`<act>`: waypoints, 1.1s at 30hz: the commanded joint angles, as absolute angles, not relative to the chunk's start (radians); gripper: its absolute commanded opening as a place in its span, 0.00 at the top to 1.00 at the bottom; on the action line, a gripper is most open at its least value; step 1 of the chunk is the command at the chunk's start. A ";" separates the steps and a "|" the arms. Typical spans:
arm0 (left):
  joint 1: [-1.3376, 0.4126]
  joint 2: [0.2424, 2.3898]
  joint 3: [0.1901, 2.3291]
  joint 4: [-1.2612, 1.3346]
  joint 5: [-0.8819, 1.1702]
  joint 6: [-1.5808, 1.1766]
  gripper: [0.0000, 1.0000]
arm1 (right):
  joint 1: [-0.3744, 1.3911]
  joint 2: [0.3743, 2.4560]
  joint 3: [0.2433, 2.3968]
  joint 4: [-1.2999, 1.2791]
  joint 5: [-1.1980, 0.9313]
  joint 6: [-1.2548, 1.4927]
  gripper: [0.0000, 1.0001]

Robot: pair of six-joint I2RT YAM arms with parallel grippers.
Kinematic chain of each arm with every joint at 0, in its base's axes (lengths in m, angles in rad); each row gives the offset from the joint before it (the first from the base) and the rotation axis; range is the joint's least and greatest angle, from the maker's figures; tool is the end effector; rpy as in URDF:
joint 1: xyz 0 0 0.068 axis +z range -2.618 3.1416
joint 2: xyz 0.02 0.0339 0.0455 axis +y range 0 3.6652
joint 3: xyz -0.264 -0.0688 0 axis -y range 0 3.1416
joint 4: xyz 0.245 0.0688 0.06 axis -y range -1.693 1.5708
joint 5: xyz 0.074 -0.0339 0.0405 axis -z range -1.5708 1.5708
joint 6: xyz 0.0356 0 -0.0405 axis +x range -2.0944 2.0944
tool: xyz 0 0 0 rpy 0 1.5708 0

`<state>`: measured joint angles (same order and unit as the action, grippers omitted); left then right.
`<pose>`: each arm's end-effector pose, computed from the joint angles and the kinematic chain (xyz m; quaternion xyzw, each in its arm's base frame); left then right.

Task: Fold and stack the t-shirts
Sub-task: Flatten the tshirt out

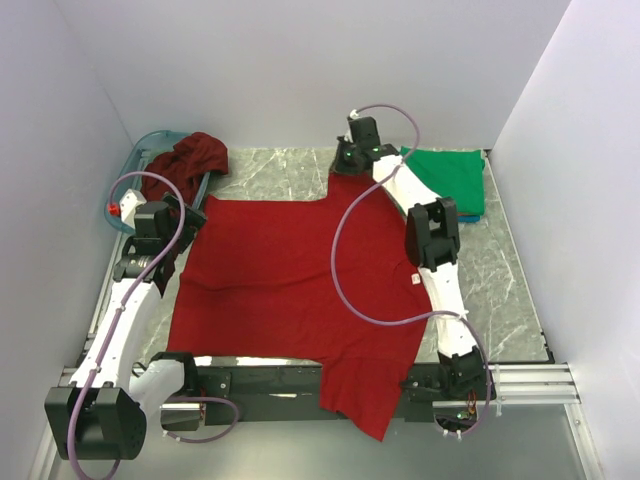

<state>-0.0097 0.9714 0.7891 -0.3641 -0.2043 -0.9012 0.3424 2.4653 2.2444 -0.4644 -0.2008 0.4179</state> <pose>0.2160 0.0051 0.2895 -0.4189 0.7609 -0.1346 0.4769 0.5274 0.1955 0.2147 -0.0090 0.9000 0.2423 0.3622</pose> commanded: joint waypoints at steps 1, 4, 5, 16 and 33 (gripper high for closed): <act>-0.006 0.968 0.795 -0.330 -0.206 -0.899 0.00 | 0.354 2.517 2.313 -0.249 -0.206 0.501 0.73; -0.006 0.979 0.808 -0.353 -0.207 -0.891 0.00 | 0.359 2.528 2.362 -0.222 -0.199 0.509 0.35; -0.006 0.979 0.811 -0.356 -0.206 -0.893 0.00 | 0.357 2.525 2.373 -0.227 -0.195 0.500 0.16; -0.006 1.012 0.830 -0.347 -0.100 -0.871 0.00 | 0.357 2.139 1.994 -0.380 -0.055 0.380 0.12; -0.078 1.448 0.948 -0.097 0.048 -0.833 0.00 | 0.339 2.172 1.812 -0.633 0.003 0.362 0.11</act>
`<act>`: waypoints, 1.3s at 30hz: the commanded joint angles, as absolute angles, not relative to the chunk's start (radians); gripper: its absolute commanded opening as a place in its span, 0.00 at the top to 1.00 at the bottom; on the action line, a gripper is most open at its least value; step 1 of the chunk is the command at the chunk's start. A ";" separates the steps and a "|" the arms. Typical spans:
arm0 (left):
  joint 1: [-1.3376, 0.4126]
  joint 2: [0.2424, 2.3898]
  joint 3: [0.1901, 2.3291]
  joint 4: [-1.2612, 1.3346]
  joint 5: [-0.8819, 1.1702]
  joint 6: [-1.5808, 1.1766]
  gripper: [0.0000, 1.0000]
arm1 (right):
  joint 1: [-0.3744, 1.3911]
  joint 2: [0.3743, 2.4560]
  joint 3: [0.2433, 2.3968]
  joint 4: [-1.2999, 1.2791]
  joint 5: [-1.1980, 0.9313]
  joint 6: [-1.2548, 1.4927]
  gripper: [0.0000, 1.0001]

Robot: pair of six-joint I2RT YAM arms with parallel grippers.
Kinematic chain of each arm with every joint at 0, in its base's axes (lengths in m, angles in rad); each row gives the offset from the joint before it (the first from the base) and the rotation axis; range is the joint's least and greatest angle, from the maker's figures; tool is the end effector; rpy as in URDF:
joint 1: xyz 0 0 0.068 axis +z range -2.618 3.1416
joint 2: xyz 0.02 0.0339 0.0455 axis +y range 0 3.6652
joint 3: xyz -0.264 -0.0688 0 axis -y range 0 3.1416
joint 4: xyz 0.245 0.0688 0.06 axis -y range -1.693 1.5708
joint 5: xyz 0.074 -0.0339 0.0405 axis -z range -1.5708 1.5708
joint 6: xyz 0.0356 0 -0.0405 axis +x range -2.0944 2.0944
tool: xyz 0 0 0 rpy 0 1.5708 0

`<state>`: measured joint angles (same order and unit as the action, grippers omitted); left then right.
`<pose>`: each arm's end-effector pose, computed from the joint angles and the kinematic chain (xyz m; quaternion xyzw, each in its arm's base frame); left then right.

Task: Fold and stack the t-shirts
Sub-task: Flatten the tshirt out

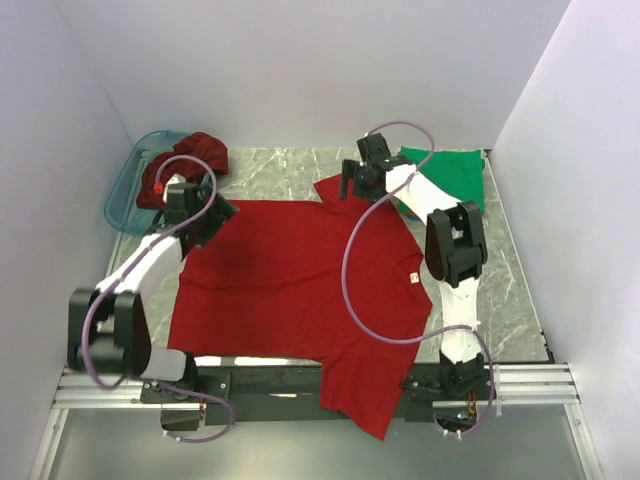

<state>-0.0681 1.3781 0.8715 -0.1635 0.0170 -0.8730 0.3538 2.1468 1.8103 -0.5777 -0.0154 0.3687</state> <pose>0.2979 -0.0209 0.2381 -0.3492 0.8298 -0.2042 0.3845 0.4517 0.1674 0.2238 0.0046 0.9466 0.1208 0.2990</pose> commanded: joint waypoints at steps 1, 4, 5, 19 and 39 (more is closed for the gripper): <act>-0.078 1.472 0.974 -0.104 0.054 -0.825 0.01 | 0.339 2.183 1.825 -0.641 0.003 0.361 0.10; -0.080 1.551 1.000 -0.086 0.074 -0.821 0.01 | 0.330 2.230 1.864 -0.675 0.003 0.353 0.11; -0.080 1.568 1.002 -0.065 0.078 -0.825 0.01 | 0.330 2.244 1.873 -0.678 -0.017 0.350 0.11; -0.086 1.775 1.107 -0.006 0.098 -0.859 0.01 | 0.258 2.422 2.074 -0.836 -0.026 0.337 0.10; -0.095 2.038 1.319 -0.018 0.120 -0.851 0.01 | 0.198 2.565 2.345 -0.897 -0.074 0.365 0.10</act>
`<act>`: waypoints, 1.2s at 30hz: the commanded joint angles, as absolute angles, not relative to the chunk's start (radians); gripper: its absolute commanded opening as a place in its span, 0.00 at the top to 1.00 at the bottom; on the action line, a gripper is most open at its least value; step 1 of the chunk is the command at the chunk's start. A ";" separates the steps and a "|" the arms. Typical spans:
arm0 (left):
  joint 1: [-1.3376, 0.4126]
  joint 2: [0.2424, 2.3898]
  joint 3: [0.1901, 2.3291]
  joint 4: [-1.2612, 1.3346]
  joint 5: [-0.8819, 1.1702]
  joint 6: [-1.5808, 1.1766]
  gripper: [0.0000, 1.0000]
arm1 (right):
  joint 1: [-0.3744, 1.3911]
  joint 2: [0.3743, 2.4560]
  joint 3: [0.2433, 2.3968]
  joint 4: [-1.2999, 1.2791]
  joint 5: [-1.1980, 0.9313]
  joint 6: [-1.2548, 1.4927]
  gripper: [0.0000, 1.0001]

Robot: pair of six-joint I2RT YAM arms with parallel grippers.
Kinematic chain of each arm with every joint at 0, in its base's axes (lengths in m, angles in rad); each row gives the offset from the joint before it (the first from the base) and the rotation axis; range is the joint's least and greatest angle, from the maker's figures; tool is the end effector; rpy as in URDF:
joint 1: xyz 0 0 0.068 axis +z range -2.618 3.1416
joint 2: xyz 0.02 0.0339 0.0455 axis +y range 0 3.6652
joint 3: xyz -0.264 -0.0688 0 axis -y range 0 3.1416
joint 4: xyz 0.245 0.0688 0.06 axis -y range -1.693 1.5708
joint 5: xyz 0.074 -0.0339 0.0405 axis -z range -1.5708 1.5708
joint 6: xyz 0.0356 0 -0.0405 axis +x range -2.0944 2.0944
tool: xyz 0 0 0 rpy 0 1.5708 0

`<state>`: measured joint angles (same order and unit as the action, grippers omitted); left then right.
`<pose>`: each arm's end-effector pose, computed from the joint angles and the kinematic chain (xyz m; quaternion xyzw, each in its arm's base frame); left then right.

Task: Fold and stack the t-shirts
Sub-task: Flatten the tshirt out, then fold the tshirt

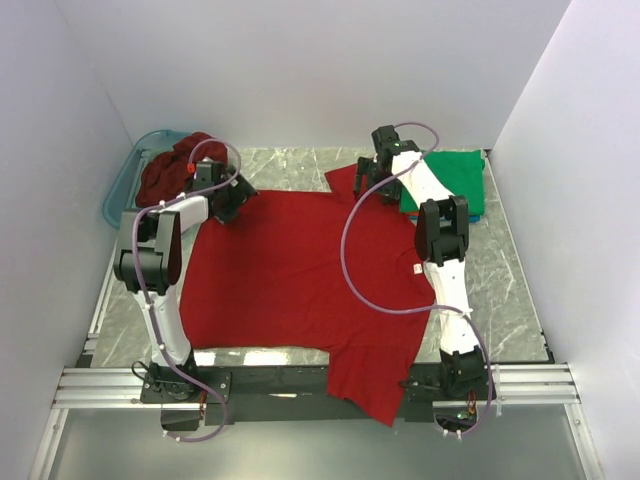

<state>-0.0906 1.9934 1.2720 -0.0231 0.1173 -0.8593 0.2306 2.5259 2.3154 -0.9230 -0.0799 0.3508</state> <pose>0.4301 -0.0433 0.1634 -0.3210 0.8564 -0.2310 0.3319 0.5192 0.1248 0.1743 0.0499 0.9742 0.0995 0.1965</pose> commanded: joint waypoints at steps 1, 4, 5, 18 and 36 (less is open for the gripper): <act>-0.097 2.048 1.344 -0.023 0.123 -0.850 0.01 | 0.195 2.565 2.356 -0.890 -0.068 0.368 0.09; -0.101 2.074 1.393 -0.038 0.121 -0.835 0.00 | 0.180 2.565 2.381 -0.882 -0.067 0.370 0.09; -0.101 2.078 1.408 -0.041 0.114 -0.831 0.01 | 0.175 2.559 2.384 -0.874 -0.072 0.364 0.09; -0.127 1.723 1.369 -0.219 0.031 -0.768 0.01 | 0.299 2.183 2.171 -0.767 -0.057 0.176 0.07; -0.097 0.835 0.658 -0.753 -0.112 -1.101 0.01 | 0.420 1.295 1.057 -0.365 0.060 0.382 0.05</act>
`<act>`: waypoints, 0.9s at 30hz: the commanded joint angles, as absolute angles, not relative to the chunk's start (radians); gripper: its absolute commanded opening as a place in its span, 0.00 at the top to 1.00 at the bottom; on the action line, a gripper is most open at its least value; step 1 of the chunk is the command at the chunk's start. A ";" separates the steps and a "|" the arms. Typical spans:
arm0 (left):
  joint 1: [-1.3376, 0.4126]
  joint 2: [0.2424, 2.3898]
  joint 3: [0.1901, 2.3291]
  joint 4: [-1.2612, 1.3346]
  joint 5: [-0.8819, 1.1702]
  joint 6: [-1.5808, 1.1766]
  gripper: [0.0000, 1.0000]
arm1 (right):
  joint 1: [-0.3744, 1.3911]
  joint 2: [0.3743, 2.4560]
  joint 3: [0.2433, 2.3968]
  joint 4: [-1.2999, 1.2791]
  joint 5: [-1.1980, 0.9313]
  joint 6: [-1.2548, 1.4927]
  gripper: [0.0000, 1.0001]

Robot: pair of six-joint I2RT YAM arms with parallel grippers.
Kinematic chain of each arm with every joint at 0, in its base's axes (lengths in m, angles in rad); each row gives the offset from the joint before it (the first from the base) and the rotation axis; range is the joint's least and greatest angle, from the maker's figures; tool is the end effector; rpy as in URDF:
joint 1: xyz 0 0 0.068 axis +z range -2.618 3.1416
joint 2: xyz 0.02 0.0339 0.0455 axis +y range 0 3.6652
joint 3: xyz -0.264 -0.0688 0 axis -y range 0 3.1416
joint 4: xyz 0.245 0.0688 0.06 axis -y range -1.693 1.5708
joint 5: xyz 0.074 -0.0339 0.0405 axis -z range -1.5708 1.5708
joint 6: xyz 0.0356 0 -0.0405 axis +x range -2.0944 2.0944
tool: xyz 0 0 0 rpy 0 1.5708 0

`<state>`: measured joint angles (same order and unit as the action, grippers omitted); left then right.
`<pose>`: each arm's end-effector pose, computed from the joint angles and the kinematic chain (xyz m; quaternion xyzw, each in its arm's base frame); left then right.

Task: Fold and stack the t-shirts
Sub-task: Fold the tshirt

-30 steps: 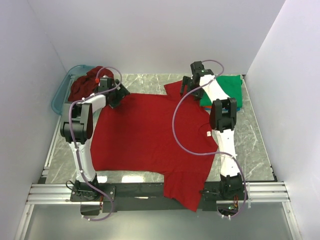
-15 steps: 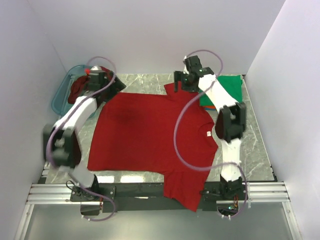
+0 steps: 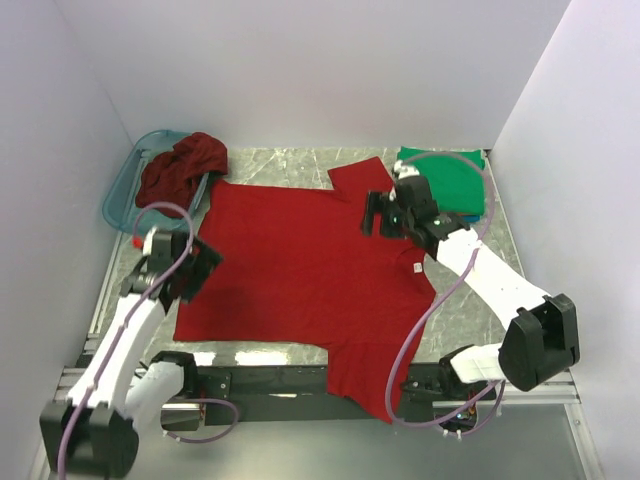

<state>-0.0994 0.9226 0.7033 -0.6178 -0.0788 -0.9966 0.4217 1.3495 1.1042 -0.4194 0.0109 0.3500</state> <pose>0.1855 -0.0157 0.2479 -0.4173 0.8343 -0.1553 0.3251 0.2744 0.1227 0.3022 -0.0298 0.8986 0.1602 0.4074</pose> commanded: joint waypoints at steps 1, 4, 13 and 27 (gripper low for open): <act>-0.097 0.818 0.635 -0.768 -0.101 -1.117 0.01 | 0.419 1.287 1.045 -0.368 0.060 0.382 0.05; -0.097 0.752 0.559 -0.814 -0.046 -1.164 0.01 | 0.420 1.278 1.014 -0.367 0.035 0.374 0.05; -0.117 0.657 0.532 -1.032 -0.009 -1.252 0.01 | 0.420 1.344 1.003 -0.368 0.009 0.359 0.05; -0.152 0.752 0.465 -0.951 -0.054 -1.319 0.01 | 0.413 1.410 1.019 -0.360 -0.040 0.344 0.05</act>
